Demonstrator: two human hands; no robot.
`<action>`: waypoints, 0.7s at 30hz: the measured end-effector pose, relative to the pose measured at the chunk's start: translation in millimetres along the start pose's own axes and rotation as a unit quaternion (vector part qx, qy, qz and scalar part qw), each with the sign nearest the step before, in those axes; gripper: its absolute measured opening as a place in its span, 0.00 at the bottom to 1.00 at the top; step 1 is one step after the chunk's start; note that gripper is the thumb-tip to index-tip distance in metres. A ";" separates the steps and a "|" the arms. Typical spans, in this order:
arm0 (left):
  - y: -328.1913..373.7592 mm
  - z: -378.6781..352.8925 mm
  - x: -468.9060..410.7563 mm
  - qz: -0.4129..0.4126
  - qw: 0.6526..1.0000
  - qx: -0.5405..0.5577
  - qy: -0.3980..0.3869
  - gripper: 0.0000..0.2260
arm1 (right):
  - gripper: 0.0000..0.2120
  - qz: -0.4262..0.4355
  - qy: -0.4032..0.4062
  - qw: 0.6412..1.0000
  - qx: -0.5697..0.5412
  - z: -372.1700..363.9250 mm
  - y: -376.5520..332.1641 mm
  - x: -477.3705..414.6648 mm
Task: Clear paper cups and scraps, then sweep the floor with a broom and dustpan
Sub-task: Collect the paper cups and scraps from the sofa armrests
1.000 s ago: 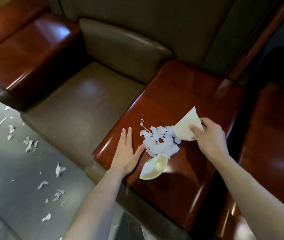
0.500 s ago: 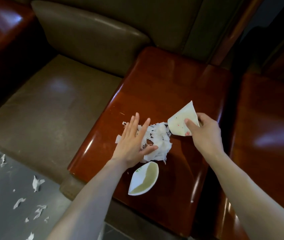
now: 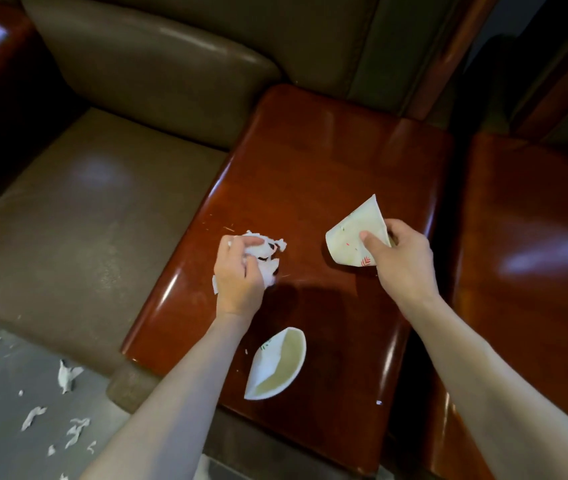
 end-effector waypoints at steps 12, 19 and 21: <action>-23.6 13.8 25.7 0.029 0.977 -0.205 -0.044 0.23 | 0.15 -0.018 -0.017 1.000 0.007 -13.6 7.2 8.1; -28.4 2.4 27.1 -0.111 0.925 -0.323 -0.167 0.23 | 0.14 -0.010 -0.021 1.000 0.008 -19.1 7.5 9.7; -25.5 3.8 31.2 -0.137 0.948 -0.250 -0.138 0.20 | 0.15 -0.007 -0.023 1.000 0.007 -20.6 6.3 10.4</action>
Point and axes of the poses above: each hand's wrist, its own x-axis away from the middle knuckle, its own z-axis out of the back of the hand, y = z × x, the point moved 3 cm from there along -x, towards the middle knuckle, and after that the axes turned 5 degrees about -y, right-handed, at the moved point
